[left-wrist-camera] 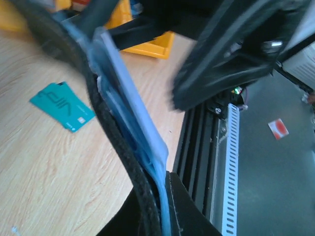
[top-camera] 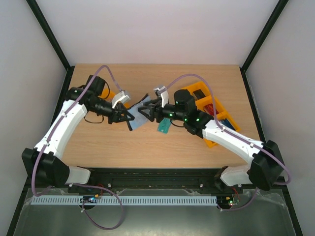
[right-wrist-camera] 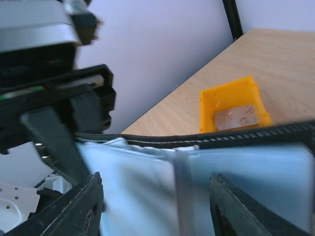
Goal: Take the credit cards out of the card holder
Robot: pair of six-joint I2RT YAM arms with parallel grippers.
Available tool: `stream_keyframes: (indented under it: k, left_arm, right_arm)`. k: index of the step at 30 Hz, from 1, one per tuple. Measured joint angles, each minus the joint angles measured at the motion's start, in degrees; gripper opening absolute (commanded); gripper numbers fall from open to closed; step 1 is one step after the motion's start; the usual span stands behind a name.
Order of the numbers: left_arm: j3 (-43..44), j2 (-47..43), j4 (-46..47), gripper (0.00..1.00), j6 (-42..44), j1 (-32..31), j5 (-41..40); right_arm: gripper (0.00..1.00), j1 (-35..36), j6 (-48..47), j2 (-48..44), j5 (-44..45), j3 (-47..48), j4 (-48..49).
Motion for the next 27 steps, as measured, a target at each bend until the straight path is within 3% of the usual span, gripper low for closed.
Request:
stream_keyframes:
  k: [3,8,11,14,20,27]
  left_arm:
    - [0.9,0.0,-3.8,0.02,4.2,-1.0,1.3]
    - [1.2,0.0,-7.7,0.02,8.2,-1.1,2.2]
    - [1.3,0.0,-8.9,0.02,8.9,-1.1,2.6]
    - [1.3,0.0,-10.3,0.09,9.0,-1.1,2.6]
    - [1.3,0.0,-11.9,0.14,9.3,-0.5,1.6]
    - [1.4,0.0,-11.7,0.15,10.3,-0.1,6.0]
  right_arm:
    - [0.56,0.0,1.4,1.7,-2.0,-0.7,1.3]
    - [0.25,0.0,2.5,2.3,-7.0,-1.5,3.3]
    - [0.14,-0.2,2.8,2.3,-10.5,-1.9,4.5]
    - [0.02,-1.1,3.2,2.4,-14.3,-2.8,6.0]
    - [0.02,-1.8,4.0,2.5,-20.2,-3.3,9.5]
    - [0.02,-1.3,4.5,2.5,-25.7,-3.4,12.4]
